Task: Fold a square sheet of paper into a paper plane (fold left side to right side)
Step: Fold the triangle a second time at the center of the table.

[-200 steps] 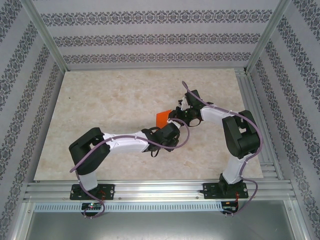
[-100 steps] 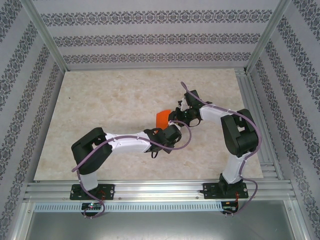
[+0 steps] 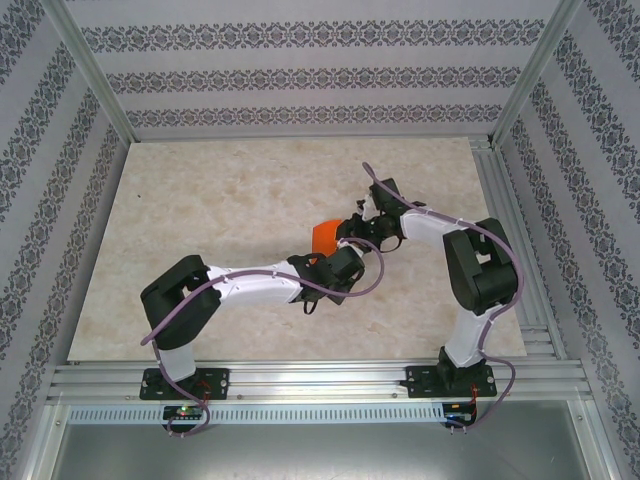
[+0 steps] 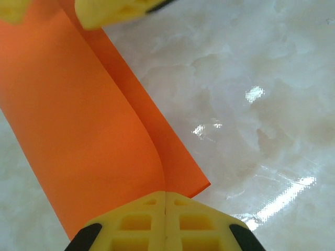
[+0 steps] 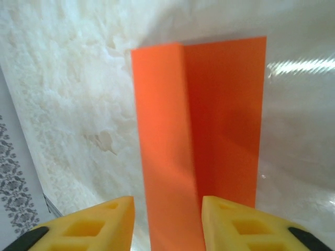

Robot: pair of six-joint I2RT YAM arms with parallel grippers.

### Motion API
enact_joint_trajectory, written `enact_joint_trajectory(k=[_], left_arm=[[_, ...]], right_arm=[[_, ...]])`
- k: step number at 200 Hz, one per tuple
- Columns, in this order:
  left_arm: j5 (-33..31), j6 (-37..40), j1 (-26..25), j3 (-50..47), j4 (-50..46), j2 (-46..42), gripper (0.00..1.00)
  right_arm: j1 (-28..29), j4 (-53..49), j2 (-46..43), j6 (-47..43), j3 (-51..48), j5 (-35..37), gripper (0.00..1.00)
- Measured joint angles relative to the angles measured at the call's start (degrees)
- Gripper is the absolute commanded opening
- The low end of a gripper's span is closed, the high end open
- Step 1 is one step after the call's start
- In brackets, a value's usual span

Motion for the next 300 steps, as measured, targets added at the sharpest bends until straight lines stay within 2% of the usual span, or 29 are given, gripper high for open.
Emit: enact_joint_trajectory(k=[21,35,60,77,107,131,197,265,300], left_arm=[[0.31,-0.02,0.02,0.09,0.00,-0.22,0.06],[0.70,-0.02,0.02,0.09,0.02,-0.39,0.06],[2.16,-0.26,0.13,0.09,0.04,-0.76,0.06],[3.32,-0.46,0.46,0.07,0.07,-1.38,0.07],[5.81,-1.11,1.49,-1.01,1.14,-3.67,0.07],[7.15,-1.75,2.36,-1.92,1.99,-4.63,0.07],[10.01,-2.82,4.26,-4.39,3.54,-5.60,0.07],[15.87,-3.56,6.12,-6.54,7.34,-6.60,0.07],[20.59,-3.65,8.68,-7.48,8.48,-6.60,0.07]], right_arm=[[-2.38,0.17,-5.05,0.00,-1.81,-0.04,0.48],[-4.09,0.72,-8.83,-0.02,-3.87,-0.04,0.45],[-5.97,1.77,-13.88,-0.42,-9.86,-0.09,0.30],[-6.01,2.97,-15.67,0.09,-14.91,-0.79,0.21],[-5.05,5.38,-17.22,1.42,-23.63,-2.01,0.13],[-2.21,8.02,-17.33,3.37,-27.63,-2.34,0.08],[5.77,15.78,-12.55,7.23,-27.52,-2.58,0.06],[6.78,13.46,-9.14,6.60,-25.66,0.81,0.06],[7.15,10.75,-8.63,4.87,-24.04,1.77,0.06]])
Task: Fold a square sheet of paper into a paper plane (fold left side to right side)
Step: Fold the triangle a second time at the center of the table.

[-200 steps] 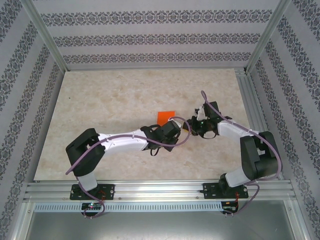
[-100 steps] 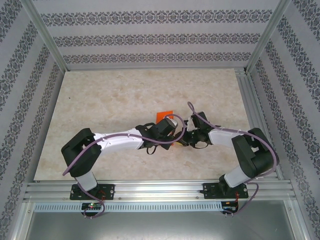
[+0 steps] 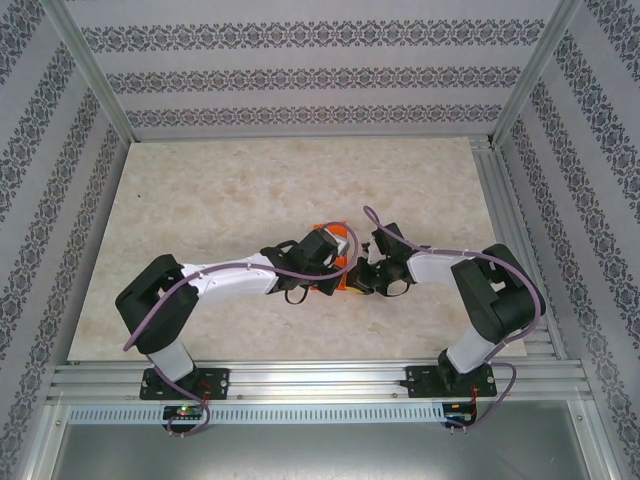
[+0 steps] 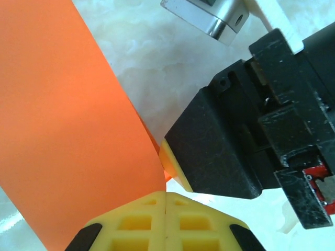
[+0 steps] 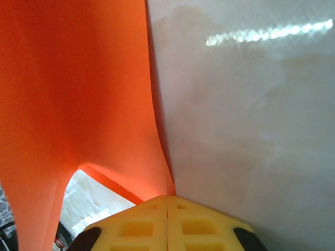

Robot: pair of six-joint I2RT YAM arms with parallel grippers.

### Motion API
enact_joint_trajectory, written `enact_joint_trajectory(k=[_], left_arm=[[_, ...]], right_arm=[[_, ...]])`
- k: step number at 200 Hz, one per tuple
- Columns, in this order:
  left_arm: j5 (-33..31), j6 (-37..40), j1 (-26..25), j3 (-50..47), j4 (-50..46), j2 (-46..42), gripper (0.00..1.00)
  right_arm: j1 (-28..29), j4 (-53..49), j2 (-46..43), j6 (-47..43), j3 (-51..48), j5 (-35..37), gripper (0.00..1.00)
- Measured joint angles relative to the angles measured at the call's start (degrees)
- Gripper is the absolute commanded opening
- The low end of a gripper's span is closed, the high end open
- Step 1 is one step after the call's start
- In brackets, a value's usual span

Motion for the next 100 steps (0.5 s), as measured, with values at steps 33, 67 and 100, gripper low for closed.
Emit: enact_joint_trajectory(k=[33,67,100], left_arm=[[4.15,0.87,2.99,0.00,0.44,0.00,0.07],[7.78,3.15,5.51,0.00,0.39,0.13,0.07],[9.64,6.14,7.65,0.04,-0.61,1.25,0.07]], right_arm=[[0.11,-0.92,0.35,-0.85,0.63,0.20,0.06],[0.48,-1.38,0.66,-1.44,1.20,0.52,0.06],[0.48,-1.77,0.85,-1.64,1.49,0.55,0.06]])
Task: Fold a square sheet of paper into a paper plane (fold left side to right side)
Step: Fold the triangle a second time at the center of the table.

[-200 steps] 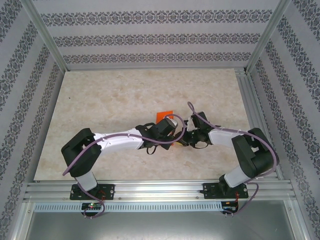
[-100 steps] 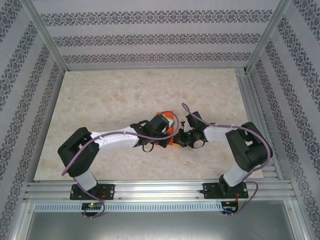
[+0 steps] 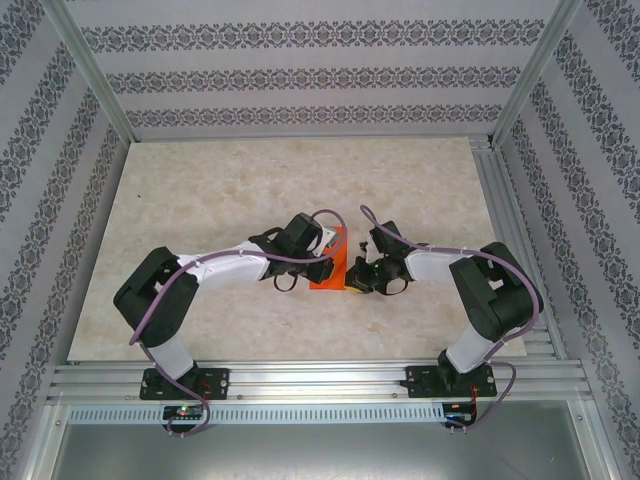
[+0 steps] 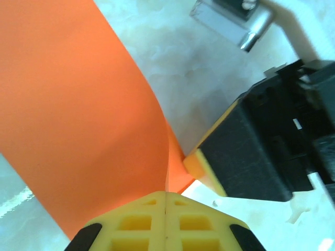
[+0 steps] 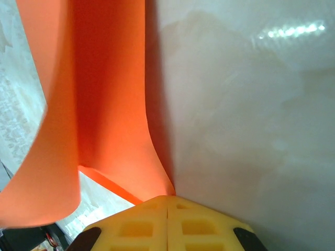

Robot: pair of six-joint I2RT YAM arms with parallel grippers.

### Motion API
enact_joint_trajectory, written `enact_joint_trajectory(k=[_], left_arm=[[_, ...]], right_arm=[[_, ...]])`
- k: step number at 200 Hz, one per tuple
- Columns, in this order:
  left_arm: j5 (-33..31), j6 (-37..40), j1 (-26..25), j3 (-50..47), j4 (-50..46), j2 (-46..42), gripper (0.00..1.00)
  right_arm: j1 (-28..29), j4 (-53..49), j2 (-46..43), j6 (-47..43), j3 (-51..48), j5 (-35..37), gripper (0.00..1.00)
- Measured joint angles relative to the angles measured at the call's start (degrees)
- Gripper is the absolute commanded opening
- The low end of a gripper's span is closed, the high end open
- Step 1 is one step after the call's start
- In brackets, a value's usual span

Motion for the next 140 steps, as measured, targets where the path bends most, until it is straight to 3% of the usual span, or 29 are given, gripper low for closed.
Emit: enact_joint_trajectory(k=[140], left_arm=[[-2.14,6.32,4.59,4.00,-4.20,6.93,0.07]], right_arm=[[0.26,-0.83,0.33,-1.09,0.70,0.24,0.07]])
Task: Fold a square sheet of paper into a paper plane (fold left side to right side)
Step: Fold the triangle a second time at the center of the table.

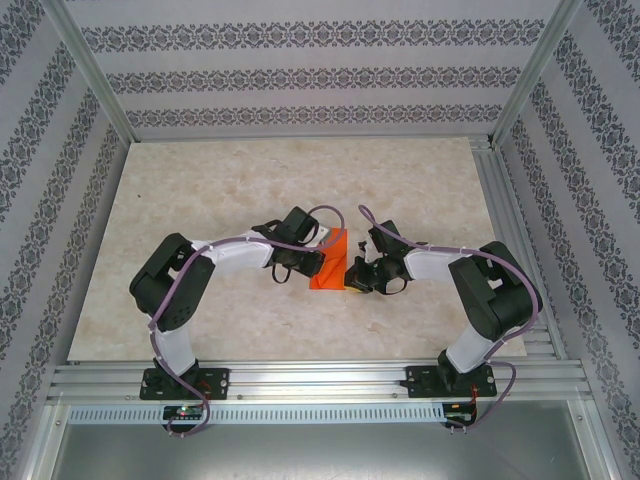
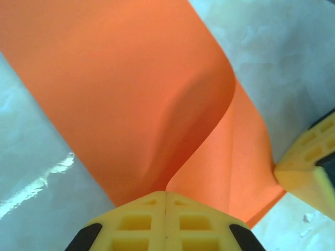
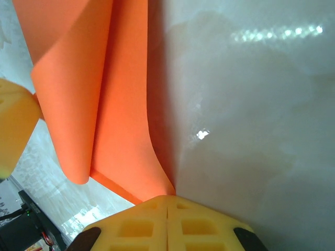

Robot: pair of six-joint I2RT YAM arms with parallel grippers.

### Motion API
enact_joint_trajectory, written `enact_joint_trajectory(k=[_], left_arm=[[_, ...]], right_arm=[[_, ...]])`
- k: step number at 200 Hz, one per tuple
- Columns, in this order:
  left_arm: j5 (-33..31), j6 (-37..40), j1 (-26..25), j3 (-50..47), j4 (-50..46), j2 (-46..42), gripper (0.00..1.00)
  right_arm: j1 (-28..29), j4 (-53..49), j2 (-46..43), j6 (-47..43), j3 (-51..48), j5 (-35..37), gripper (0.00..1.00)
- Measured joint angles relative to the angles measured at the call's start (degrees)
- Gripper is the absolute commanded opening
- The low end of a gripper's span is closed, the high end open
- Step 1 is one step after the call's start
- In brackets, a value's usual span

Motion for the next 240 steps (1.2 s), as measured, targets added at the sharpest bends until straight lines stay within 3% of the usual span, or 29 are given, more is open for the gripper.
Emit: enact_joint_trajectory(k=[240], left_arm=[[-2.82,1.70,2.05,4.57,-2.14,4.35,0.07]], right_arm=[[0.11,-0.02,0.31,-0.22,0.15,-0.02,0.08]])
